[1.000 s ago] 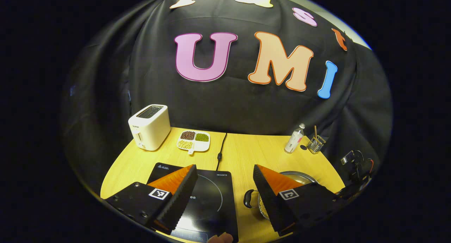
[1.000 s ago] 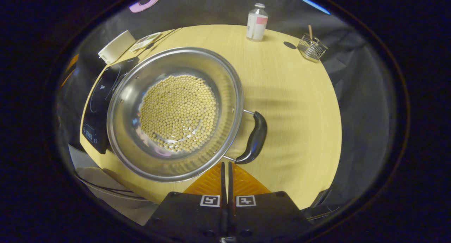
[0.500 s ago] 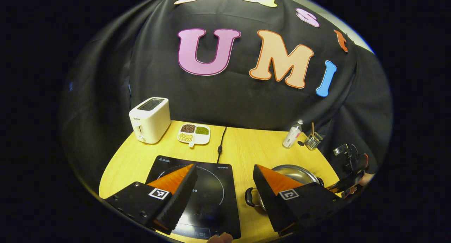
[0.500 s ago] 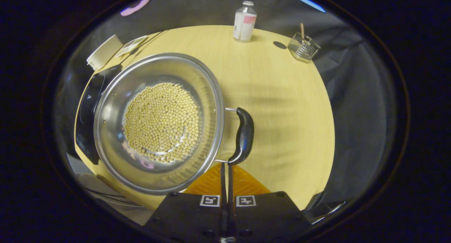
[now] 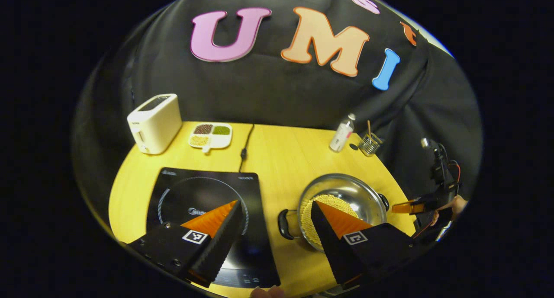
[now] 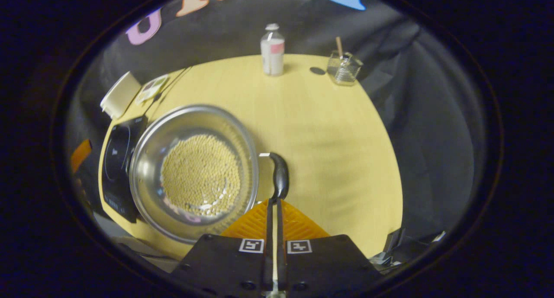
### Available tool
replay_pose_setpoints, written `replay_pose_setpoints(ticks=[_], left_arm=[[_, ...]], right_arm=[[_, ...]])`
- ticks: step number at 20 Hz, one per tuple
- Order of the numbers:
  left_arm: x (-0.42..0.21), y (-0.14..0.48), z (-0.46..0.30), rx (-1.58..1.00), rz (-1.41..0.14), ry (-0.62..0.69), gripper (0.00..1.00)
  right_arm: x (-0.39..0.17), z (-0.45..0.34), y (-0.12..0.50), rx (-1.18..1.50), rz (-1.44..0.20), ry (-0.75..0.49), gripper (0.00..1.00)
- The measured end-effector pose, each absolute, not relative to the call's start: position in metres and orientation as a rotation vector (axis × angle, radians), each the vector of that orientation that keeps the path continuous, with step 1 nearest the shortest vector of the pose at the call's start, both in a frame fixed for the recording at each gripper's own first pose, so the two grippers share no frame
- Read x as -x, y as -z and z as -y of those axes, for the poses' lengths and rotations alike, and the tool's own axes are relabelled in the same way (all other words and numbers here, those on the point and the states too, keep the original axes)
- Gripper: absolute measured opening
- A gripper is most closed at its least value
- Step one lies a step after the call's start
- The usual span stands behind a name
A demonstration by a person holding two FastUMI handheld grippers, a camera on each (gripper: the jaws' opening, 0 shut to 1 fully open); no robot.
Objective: First push the handle of the pot to place it horizontally, then grasp the pot with both hands and set it on the induction cooktop.
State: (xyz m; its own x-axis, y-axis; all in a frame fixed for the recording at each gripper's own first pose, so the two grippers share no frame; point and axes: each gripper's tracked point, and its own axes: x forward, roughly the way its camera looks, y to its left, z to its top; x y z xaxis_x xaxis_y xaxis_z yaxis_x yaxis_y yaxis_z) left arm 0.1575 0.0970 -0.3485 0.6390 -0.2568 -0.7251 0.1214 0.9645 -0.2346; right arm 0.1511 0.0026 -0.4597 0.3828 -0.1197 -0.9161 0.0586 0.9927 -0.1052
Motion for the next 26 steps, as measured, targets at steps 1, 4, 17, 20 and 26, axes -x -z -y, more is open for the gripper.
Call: replay_pose_setpoints(ticks=[1,4,17,20,26], left_arm=[[-0.156,0.361,-0.089,0.178,-0.890,0.224,0.98],[-0.165,0.392,-0.071,0.181,-0.949,0.207,0.98],[-0.155,0.487,-0.056,0.000,-1.202,0.050,0.96],[-0.162,0.501,-0.066,-0.076,-1.232,0.020,0.80],[-0.137,0.482,-0.057,0.057,-1.328,0.009,0.66]], right_arm=[[-0.160,-0.007,0.458,0.008,-1.152,0.126,0.11],[-0.173,-0.015,0.464,-0.035,-1.135,0.123,0.66],[-0.187,-0.014,0.532,0.024,-1.209,0.020,0.60],[-0.187,-0.014,0.532,0.025,-1.199,0.000,0.53],[-0.183,-0.013,0.527,-0.017,-1.223,-0.028,0.45]])
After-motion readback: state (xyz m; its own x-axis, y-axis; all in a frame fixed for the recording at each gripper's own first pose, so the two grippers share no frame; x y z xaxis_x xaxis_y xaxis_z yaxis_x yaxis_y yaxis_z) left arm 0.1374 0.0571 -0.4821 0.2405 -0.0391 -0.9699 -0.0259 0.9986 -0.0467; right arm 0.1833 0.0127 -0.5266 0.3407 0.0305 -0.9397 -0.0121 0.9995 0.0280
